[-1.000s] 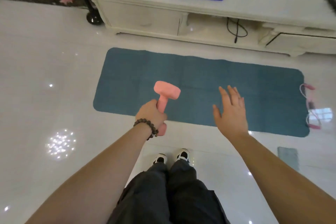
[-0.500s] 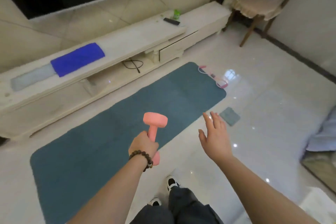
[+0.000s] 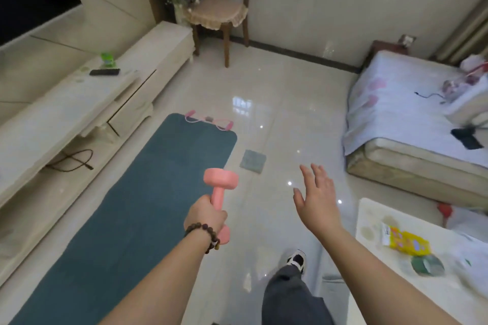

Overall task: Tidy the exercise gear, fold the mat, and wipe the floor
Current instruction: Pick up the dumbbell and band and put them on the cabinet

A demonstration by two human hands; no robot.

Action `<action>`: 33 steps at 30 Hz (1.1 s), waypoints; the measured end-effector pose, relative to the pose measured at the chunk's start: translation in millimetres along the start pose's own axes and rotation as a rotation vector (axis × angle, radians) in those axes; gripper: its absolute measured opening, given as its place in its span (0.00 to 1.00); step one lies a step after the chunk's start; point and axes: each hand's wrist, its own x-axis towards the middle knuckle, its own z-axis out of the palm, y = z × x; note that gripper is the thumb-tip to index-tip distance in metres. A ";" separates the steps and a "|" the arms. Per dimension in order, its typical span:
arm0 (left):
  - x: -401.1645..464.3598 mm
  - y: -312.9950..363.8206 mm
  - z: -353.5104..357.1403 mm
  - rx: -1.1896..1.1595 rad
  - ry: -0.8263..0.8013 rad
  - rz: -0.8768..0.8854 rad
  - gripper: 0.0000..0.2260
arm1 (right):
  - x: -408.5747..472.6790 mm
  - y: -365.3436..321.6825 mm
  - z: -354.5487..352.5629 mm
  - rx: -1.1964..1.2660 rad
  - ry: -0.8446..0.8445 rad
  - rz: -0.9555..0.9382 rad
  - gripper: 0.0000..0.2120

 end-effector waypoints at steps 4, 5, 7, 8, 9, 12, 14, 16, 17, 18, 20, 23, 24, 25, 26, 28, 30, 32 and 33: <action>36.1 69.9 31.4 0.056 -0.019 0.021 0.04 | 57.9 58.0 -7.0 0.040 0.010 0.092 0.27; 46.7 89.9 40.1 0.055 -0.020 0.020 0.04 | 76.0 73.8 -8.6 0.043 0.017 0.096 0.27; 69.8 134.8 58.7 0.033 -0.019 0.018 0.04 | 116.9 105.6 -15.1 0.046 0.014 0.087 0.27; 80.7 159.2 66.6 0.015 -0.015 0.018 0.04 | 139.1 121.2 -19.9 0.049 0.013 0.082 0.26; 90.7 182.5 73.8 -0.001 -0.009 0.017 0.04 | 160.6 136.4 -26.1 0.052 0.014 0.075 0.26; 116.6 247.5 87.8 -0.038 0.025 0.021 0.04 | 218.3 175.4 -48.0 0.040 0.025 0.073 0.27; 132.2 283.3 93.2 -0.068 0.041 0.015 0.03 | 251.8 193.9 -60.7 0.034 0.017 0.078 0.26; 149.1 313.4 96.2 -0.084 0.060 0.010 0.03 | 283.1 206.9 -69.4 0.035 0.000 0.076 0.26; 158.5 326.0 97.3 -0.083 0.070 0.006 0.03 | 297.4 211.9 -71.6 0.033 -0.015 0.073 0.27; 168.1 337.9 98.0 -0.081 0.079 0.001 0.03 | 311.4 216.0 -72.1 0.031 -0.025 0.067 0.27; 187.2 358.2 98.4 -0.080 0.091 -0.009 0.04 | 337.4 222.0 -70.6 0.042 -0.036 0.063 0.27; 219.7 382.7 102.6 -0.093 0.101 -0.029 0.04 | 378.3 230.6 -60.8 0.058 -0.069 0.057 0.27; 232.1 390.1 104.2 -0.099 0.105 -0.036 0.04 | 393.6 233.3 -56.0 0.057 -0.083 0.047 0.27; 245.6 397.0 105.7 -0.107 0.109 -0.044 0.04 | 410.2 235.5 -50.8 0.056 -0.096 0.036 0.27; 260.7 404.0 106.7 -0.120 0.114 -0.051 0.04 | 428.3 236.9 -45.5 0.052 -0.108 0.025 0.28; 296.7 417.7 106.3 -0.148 0.124 -0.074 0.03 | 471.2 237.7 -34.5 0.045 -0.125 0.001 0.27; 337.0 431.3 101.3 -0.172 0.144 -0.106 0.04 | 520.8 233.9 -25.4 0.038 -0.141 -0.022 0.27; 379.6 446.1 91.7 -0.220 0.178 -0.155 0.04 | 577.8 224.1 -17.2 0.025 -0.167 -0.064 0.27; 399.4 454.6 85.1 -0.251 0.192 -0.183 0.04 | 608.2 216.7 -14.4 0.015 -0.186 -0.089 0.27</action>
